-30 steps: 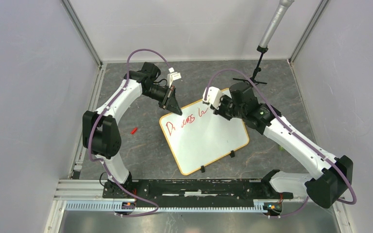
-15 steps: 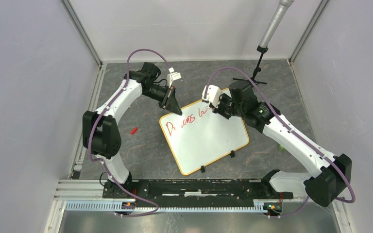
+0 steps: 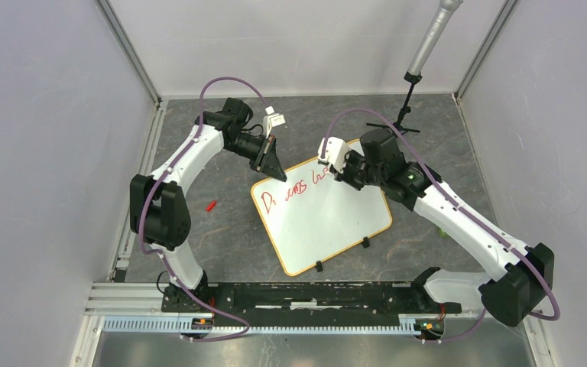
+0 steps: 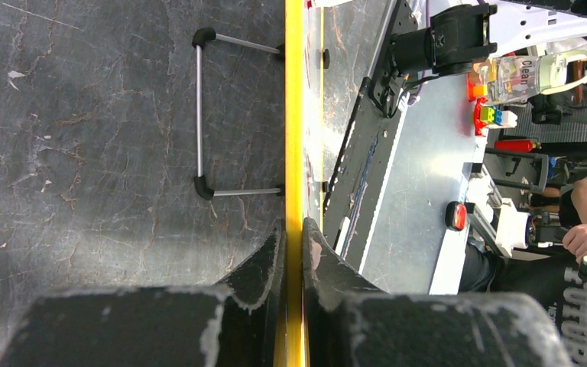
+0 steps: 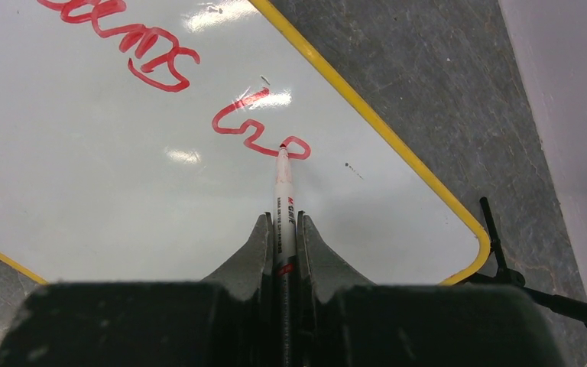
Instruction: Write a sentence on the whiteboard
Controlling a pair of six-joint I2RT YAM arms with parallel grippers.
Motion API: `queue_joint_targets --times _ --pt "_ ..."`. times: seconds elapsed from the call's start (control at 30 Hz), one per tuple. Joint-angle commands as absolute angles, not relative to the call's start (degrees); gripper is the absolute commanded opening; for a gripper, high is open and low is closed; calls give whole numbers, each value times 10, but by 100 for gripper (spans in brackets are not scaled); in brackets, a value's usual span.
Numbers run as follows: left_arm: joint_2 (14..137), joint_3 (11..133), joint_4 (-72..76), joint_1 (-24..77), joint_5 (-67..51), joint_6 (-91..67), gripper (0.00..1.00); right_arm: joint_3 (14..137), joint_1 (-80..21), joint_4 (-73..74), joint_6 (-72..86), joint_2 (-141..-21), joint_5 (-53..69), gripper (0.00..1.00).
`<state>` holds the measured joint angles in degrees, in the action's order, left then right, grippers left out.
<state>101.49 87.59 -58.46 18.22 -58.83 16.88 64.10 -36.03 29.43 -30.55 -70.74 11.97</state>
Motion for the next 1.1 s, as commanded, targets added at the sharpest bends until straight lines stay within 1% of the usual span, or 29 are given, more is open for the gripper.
queue_joint_targets --times 0.0,0.57,0.87,1.07 --pt "1029 870 -600 204 -566 206 2 634 -363 305 -318 -695 110 0" --pt "1031 873 -600 204 -566 204 2 665 -350 284 -312 -709 64 0" --pt "1030 873 -601 203 -565 204 2 668 -348 289 -314 -709 71 0" --pt "1030 874 -601 204 -565 204 2 645 -348 304 -314 -699 91 0"
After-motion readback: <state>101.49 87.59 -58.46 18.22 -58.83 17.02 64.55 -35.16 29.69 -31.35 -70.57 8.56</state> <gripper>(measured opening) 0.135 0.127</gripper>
